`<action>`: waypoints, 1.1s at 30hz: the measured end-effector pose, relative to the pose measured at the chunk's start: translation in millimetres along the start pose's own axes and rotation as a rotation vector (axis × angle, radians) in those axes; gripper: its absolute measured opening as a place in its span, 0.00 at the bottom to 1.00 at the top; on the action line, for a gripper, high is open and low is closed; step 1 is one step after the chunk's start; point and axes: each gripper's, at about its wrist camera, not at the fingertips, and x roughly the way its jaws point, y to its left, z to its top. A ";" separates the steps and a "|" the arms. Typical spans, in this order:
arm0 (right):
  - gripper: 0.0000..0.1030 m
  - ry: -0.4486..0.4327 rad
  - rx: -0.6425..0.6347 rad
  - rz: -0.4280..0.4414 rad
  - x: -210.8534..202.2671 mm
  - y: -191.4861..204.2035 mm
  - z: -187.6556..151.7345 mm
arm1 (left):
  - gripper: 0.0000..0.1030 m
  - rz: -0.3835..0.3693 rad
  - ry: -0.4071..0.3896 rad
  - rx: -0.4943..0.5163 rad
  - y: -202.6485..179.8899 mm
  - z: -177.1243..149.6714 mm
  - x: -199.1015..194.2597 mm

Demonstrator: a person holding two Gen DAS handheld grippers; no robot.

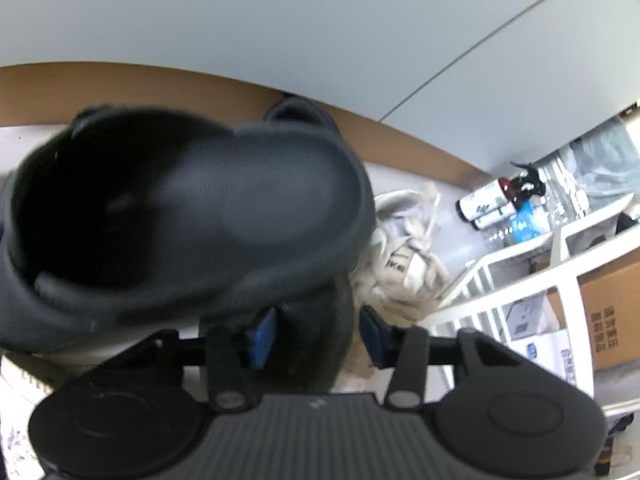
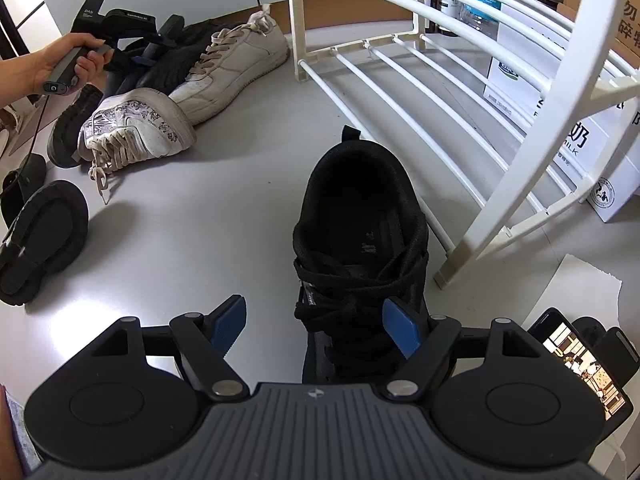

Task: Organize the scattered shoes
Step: 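Close the left tool on the black sneaker's heel and pull it free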

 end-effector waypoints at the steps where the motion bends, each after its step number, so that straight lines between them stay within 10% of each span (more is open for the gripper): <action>1: 0.77 -0.001 0.003 -0.001 -0.2 -0.8 -0.2 | 0.49 0.013 -0.007 0.005 -1.0 0.9 -0.2; 20: 0.77 -0.006 0.017 -0.017 -1.0 -12.4 1.2 | 0.66 0.295 -0.108 0.048 -14.8 28.6 12.5; 28: 0.77 -0.021 0.023 -0.024 -5.2 -20.0 4.5 | 0.91 0.330 -0.077 0.031 -4.0 33.1 29.9; 33: 0.77 -0.010 0.029 -0.033 -4.7 -26.9 1.3 | 0.88 0.318 -0.078 -0.010 2.8 32.9 29.8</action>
